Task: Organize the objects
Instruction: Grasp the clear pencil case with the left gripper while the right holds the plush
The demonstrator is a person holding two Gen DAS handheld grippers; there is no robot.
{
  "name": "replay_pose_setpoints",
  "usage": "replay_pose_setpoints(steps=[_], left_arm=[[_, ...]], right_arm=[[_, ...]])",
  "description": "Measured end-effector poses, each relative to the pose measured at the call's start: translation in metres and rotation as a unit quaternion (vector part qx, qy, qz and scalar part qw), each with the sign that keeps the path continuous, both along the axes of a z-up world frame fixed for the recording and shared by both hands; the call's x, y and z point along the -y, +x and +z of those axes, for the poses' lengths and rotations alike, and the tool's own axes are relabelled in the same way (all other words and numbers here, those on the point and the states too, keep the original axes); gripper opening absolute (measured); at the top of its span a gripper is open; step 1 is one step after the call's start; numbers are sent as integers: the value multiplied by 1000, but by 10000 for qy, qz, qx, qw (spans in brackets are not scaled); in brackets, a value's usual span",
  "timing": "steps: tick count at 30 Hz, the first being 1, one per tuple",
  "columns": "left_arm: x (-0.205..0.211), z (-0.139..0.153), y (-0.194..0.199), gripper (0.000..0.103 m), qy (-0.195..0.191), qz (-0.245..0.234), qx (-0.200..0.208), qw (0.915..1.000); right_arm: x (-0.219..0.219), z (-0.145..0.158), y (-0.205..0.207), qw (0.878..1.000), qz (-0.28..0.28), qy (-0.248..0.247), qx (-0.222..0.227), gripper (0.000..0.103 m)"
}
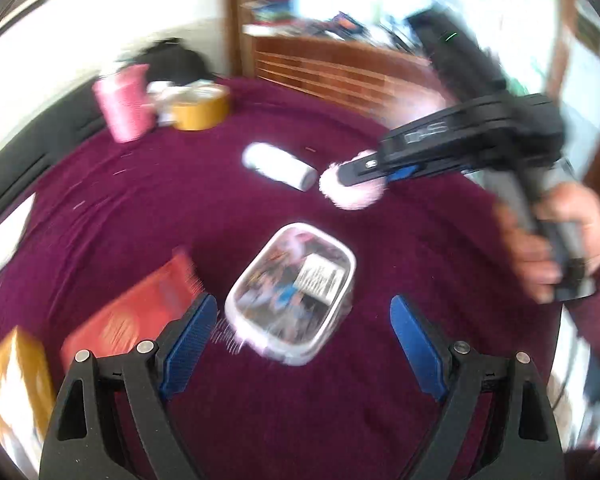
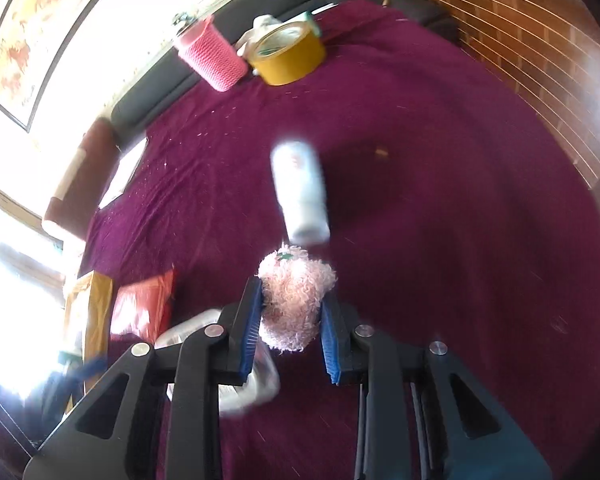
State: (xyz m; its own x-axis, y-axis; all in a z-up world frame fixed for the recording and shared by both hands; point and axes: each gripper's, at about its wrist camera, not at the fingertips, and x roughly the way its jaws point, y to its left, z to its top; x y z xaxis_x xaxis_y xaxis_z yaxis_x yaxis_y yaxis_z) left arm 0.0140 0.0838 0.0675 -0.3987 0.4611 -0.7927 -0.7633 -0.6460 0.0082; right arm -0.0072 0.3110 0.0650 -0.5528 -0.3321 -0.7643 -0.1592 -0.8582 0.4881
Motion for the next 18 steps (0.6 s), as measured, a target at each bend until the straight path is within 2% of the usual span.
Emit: replay_pose_setpoints(steps=[2,4,7,10,11,12,13,14,15,18], left_arm=[[-20,-13,-16,84,-352,-310,147,9988],[-33,-24,-27,85,-542,-380,288,9974],[-49,-36,-26,90,-798,-370,30,9961],[-59,-47,-15,88,-1187,-244,-403,9918],[-61,-49,-10,84,-1331,-210,-601,9891],[-61,-48,-9,66,-1366,-142,-716,9879],[-59,-44,-9,57,-1314,-75,-764,9884],[-54,-36,-11,51,-1099,38,-688,9916],[-50,-29,-13,40,-930,140,-617,9937],[-37,-16,-17,20,-767,402,-582,9945]], right_arm=[[-7,-2,8,10000,-46,-83,-17,24],[-13,-4,17,9996,-80,-255,-77,24],[-18,-4,27,9992,-72,-353,-179,24],[-17,-6,29,9988,-52,-434,-209,24],[-17,-6,29,9987,-46,-453,-217,24],[-16,-6,30,9988,-43,-438,-231,24],[-15,-6,31,9988,-50,-418,-245,24],[-13,-5,31,9988,-58,-409,-266,24],[-11,-4,36,9987,-54,-414,-292,24],[-5,-2,40,9988,-22,-365,-318,24]])
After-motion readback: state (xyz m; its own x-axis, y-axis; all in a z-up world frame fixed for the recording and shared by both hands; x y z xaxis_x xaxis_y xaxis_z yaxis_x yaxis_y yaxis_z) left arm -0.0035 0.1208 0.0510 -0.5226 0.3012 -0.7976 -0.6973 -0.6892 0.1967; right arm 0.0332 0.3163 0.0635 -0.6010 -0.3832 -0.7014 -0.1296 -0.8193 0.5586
